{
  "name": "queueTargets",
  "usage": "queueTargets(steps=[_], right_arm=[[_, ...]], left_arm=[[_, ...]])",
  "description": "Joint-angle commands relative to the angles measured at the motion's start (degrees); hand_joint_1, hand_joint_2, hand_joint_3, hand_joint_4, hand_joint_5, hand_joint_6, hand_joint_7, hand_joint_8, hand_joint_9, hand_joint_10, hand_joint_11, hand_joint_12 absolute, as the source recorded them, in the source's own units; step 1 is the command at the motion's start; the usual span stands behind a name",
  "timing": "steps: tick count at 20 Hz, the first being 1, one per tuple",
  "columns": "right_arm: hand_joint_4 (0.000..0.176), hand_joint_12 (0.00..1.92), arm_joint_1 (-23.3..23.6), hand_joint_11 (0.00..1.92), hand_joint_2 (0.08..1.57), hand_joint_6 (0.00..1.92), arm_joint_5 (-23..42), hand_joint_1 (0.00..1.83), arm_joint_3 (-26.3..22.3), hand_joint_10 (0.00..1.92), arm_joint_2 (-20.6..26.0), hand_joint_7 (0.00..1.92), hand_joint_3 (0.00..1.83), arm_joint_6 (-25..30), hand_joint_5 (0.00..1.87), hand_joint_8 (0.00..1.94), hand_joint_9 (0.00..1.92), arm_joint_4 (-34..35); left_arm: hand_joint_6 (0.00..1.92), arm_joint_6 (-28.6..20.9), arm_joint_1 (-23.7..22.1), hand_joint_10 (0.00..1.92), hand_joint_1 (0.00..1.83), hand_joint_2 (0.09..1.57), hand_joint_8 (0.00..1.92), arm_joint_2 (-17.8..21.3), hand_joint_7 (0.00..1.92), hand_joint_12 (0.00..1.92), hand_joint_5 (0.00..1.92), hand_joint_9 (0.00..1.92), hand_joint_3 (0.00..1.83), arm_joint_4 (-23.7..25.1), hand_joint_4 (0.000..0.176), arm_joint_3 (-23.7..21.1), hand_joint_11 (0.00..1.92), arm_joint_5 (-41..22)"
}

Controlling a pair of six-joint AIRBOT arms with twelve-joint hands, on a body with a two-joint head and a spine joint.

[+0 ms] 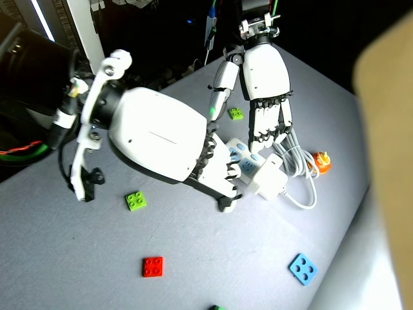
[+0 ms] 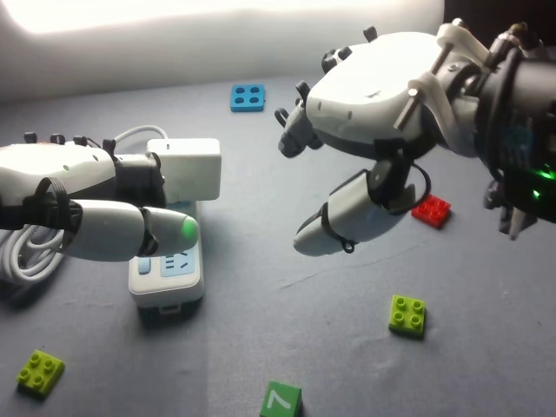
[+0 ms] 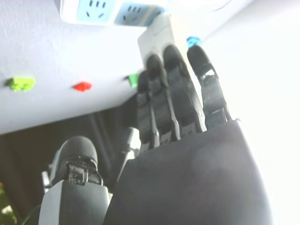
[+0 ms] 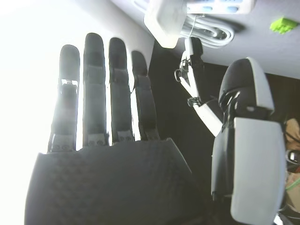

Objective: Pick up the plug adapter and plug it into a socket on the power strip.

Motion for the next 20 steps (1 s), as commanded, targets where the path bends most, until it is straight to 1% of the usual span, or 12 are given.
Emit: queueTargets(steps=[1, 3, 5, 7, 9, 12, 14, 15, 16, 17, 19, 20], right_arm=[[0.000, 1.52, 0.3, 0.12, 0.93, 1.08, 1.4, 0.53, -0.5, 1.33, 1.1, 0.30, 0.00, -0.2, 0.30, 1.25, 0.30, -2.7], [0.000, 1.89, 0.0, 0.02, 0.92, 1.65, 1.7, 0.43, -1.3, 1.86, 2.3, 0.14, 0.00, 0.0, 0.08, 1.80, 0.15, -2.7], [0.000, 1.92, -0.1, 0.07, 0.91, 1.90, 2.4, 0.40, -2.2, 1.92, 3.8, 0.03, 0.00, 0.5, 0.10, 1.94, 0.14, -2.6], [0.000, 1.92, 0.0, 0.19, 0.89, 1.92, 2.7, 0.38, -2.9, 1.92, 4.8, 0.03, 0.00, 0.6, 0.24, 1.94, 0.13, -2.6], [0.000, 1.92, 0.0, 0.48, 0.89, 1.92, 2.6, 0.37, -3.6, 1.92, 5.7, 0.18, 0.00, 0.7, 0.35, 1.94, 0.28, -2.6], [0.000, 1.92, -0.2, 0.89, 0.96, 1.92, 2.6, 0.24, -4.8, 1.92, 7.5, 0.78, 0.01, 1.1, 0.76, 1.94, 0.76, -2.6], [0.000, 1.92, -0.2, 1.14, 0.99, 1.92, 2.7, 0.25, -5.2, 1.92, 8.5, 1.16, 0.00, 1.3, 1.12, 1.94, 1.11, -2.6], [0.000, 1.92, -0.2, 1.25, 0.99, 1.92, 2.9, 0.24, -5.4, 1.92, 9.0, 1.29, 0.00, 1.5, 1.25, 1.94, 1.23, -2.6], [0.000, 1.92, -0.2, 1.35, 0.99, 1.92, 3.1, 0.20, -5.4, 1.92, 9.3, 1.43, 0.00, 1.6, 1.39, 1.94, 1.37, -2.6], [0.000, 1.92, -0.2, 1.42, 1.00, 1.92, 3.2, 0.20, -5.4, 1.92, 9.7, 1.52, 0.00, 1.6, 1.49, 1.94, 1.46, -2.6], [0.000, 1.92, -0.3, 1.50, 1.20, 1.92, 3.8, 0.29, -5.4, 1.92, 10.4, 1.57, 0.02, 1.5, 1.52, 1.94, 1.54, -2.6], [0.000, 1.92, -0.4, 1.52, 1.32, 1.92, 4.0, 0.51, -5.4, 1.92, 10.7, 1.57, 0.01, 1.5, 1.50, 1.94, 1.55, -2.6]], left_arm=[[1.89, 0.0, -1.2, 1.89, 0.08, 1.21, 1.89, 0.9, 0.03, 1.89, 0.02, 0.02, 0.00, 1.1, 0.000, 0.3, 0.00, 0.6], [1.92, 0.7, -2.4, 1.92, 0.14, 1.20, 1.92, 1.6, 0.00, 1.92, 0.11, 0.02, 0.00, 1.1, 0.000, 0.3, 0.08, 1.4], [1.92, 1.8, -4.8, 1.92, 0.14, 1.20, 1.92, 2.3, 0.12, 1.92, 0.24, 0.15, 0.00, 1.1, 0.000, 0.4, 0.25, 1.4], [1.87, 3.1, -7.2, 1.92, 0.02, 1.22, 1.92, 2.4, 0.37, 1.92, 0.37, 0.38, 0.00, 1.1, 0.000, 0.7, 0.45, 1.5], [1.82, 4.9, -9.5, 1.92, 0.03, 1.21, 1.91, 2.4, 0.83, 1.92, 0.79, 0.71, 0.00, 1.1, 0.000, 0.8, 0.67, 1.4], [1.92, 7.9, -12.1, 1.92, 0.19, 1.19, 1.92, 2.3, 1.50, 1.92, 1.44, 1.43, 0.00, 1.1, 0.000, 0.2, 1.32, 1.5], [1.92, 10.6, -13.7, 1.92, 0.26, 1.19, 1.92, 2.3, 1.61, 1.92, 1.56, 1.62, 0.00, 1.1, 0.000, -0.6, 1.52, 1.8], [1.92, 12.3, -14.5, 1.92, 0.33, 1.22, 1.92, 2.3, 1.61, 1.92, 1.55, 1.64, 0.00, 1.1, 0.028, -1.3, 1.58, 1.8], [1.92, 13.3, -15.2, 1.92, 0.39, 1.30, 1.92, 2.3, 1.62, 1.92, 1.57, 1.64, 0.01, 1.1, 0.035, -1.8, 1.62, 1.6], [1.92, 13.5, -15.7, 1.92, 0.74, 1.32, 1.92, 2.3, 1.64, 1.92, 1.60, 1.66, 0.01, 1.1, 0.000, -2.6, 1.65, 0.7], [1.92, 13.6, -16.6, 1.92, 1.17, 1.30, 1.92, 2.3, 1.62, 1.92, 1.50, 1.65, 0.00, 1.1, 0.000, -4.1, 1.66, -2.5], [1.92, 13.6, -17.2, 1.92, 1.25, 1.31, 1.92, 2.3, 1.59, 1.92, 1.45, 1.62, 0.00, 1.1, 0.003, -5.1, 1.61, -5.5]])
